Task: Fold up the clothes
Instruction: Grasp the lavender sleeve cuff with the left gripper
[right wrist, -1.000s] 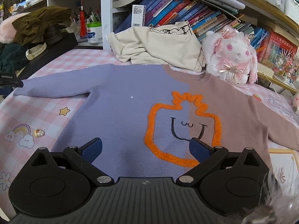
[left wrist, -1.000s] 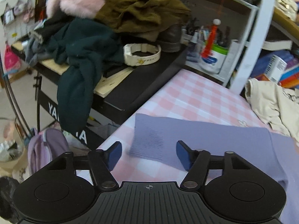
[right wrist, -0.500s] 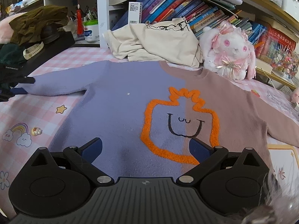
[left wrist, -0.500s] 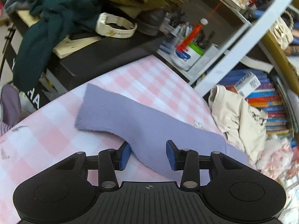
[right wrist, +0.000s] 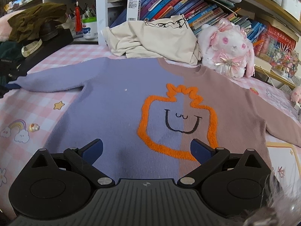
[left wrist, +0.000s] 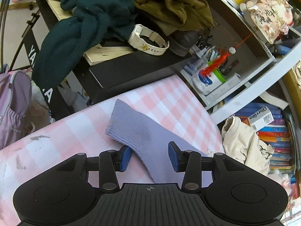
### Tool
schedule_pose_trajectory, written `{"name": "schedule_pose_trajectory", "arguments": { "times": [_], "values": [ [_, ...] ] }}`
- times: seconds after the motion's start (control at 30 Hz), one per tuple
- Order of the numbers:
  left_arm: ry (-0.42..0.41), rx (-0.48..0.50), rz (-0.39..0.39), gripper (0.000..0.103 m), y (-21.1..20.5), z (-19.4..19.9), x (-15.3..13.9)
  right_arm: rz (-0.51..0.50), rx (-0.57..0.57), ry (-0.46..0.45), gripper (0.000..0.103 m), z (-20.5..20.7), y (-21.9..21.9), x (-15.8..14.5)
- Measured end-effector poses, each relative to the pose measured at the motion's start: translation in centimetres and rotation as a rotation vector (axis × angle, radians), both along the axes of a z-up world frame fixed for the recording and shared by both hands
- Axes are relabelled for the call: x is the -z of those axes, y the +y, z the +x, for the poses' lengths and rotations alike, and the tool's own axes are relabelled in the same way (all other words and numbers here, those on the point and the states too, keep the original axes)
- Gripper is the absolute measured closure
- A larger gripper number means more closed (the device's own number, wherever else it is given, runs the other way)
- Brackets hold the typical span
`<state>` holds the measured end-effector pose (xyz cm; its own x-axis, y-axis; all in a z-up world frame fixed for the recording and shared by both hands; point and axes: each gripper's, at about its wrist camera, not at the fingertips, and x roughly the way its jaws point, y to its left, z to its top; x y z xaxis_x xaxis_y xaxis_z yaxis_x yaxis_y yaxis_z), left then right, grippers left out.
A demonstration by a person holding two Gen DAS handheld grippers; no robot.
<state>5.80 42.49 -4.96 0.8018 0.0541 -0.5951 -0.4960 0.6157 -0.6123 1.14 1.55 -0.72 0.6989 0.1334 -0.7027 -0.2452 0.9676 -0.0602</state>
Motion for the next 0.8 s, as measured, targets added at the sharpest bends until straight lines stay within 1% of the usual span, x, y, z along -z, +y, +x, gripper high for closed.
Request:
{"name": "schedule_pose_trajectory", "arguments": {
  "times": [0.1, 0.13, 0.2, 0.33, 0.4, 0.5, 0.57, 0.63, 0.73, 0.8],
  "values": [
    [-0.006, -0.008, -0.017, 0.062, 0.2, -0.1, 0.1, -0.003, 0.010, 0.007, 0.003, -0.4, -0.4, 0.2],
    [-0.010, -0.009, -0.024, 0.064, 0.3, -0.2, 0.2, -0.003, 0.018, 0.008, 0.003, -0.5, -0.5, 0.2],
    [-0.016, -0.021, -0.039, 0.066, 0.5, -0.4, 0.3, -0.002, 0.032, 0.010, 0.003, -0.7, -0.9, 0.2],
    [-0.019, -0.075, -0.072, 0.071, 0.4, -0.6, 0.5, -0.002, 0.062, 0.005, 0.003, -1.1, -1.7, 0.2],
    [-0.011, -0.093, -0.069, 0.074, 0.3, -0.7, 0.6, -0.002, 0.075, 0.003, 0.003, -1.4, -2.1, 0.1],
    [0.006, -0.113, -0.061, 0.085, 0.2, -0.7, 0.6, 0.001, 0.091, 0.000, 0.003, -1.8, -2.8, 0.0],
    [0.023, -0.124, -0.061, 0.098, 0.4, -0.9, 0.8, 0.002, 0.102, -0.001, 0.003, -2.0, -3.4, 0.0],
    [0.032, -0.131, -0.061, 0.100, 0.6, -0.9, 0.9, 0.006, 0.113, -0.001, 0.003, -2.2, -4.0, 0.0],
    [0.049, -0.130, -0.013, 0.100, -0.3, -0.6, 0.3, 0.014, 0.122, 0.006, 0.003, -2.3, -5.0, 0.1],
    [0.032, -0.107, 0.031, 0.101, -1.3, -0.4, -0.5, 0.017, 0.119, 0.010, 0.003, -2.3, -5.6, 0.2]
  ]
}}
